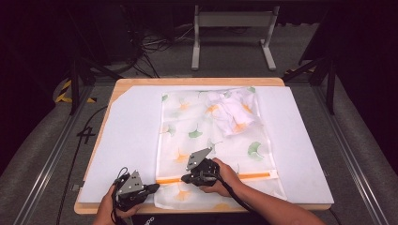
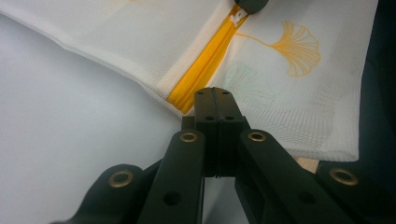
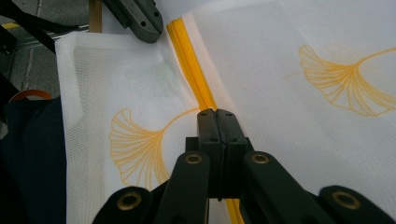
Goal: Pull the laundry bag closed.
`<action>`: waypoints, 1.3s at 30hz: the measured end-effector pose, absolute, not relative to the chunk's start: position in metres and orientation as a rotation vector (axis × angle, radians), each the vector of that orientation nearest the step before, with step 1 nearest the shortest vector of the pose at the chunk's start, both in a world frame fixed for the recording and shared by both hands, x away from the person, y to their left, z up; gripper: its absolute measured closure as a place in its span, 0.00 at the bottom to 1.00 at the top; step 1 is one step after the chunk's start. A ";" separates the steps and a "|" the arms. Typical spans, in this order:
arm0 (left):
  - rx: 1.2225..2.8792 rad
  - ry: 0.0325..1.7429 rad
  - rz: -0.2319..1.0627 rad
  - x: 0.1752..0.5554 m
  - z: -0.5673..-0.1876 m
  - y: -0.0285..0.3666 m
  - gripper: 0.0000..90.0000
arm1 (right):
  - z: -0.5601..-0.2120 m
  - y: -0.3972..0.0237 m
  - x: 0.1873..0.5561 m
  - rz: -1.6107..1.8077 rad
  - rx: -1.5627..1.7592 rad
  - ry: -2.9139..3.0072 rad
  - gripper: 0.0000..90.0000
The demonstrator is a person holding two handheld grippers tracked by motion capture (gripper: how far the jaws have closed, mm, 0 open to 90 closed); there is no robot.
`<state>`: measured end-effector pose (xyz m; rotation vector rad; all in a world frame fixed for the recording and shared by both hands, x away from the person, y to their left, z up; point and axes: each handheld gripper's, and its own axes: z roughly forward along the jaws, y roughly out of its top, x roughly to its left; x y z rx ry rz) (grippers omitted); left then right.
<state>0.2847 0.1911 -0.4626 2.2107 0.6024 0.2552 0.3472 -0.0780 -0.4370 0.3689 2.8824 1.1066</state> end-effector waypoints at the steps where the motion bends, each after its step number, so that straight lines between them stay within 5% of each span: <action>1: 2.210 0.603 0.254 0.285 -0.463 0.191 1.00 | -0.437 -0.078 0.347 1.102 0.367 2.883 1.00; 39: 2.212 0.600 0.251 0.285 -0.463 0.191 1.00 | -0.431 -0.098 0.340 1.005 0.337 2.878 1.00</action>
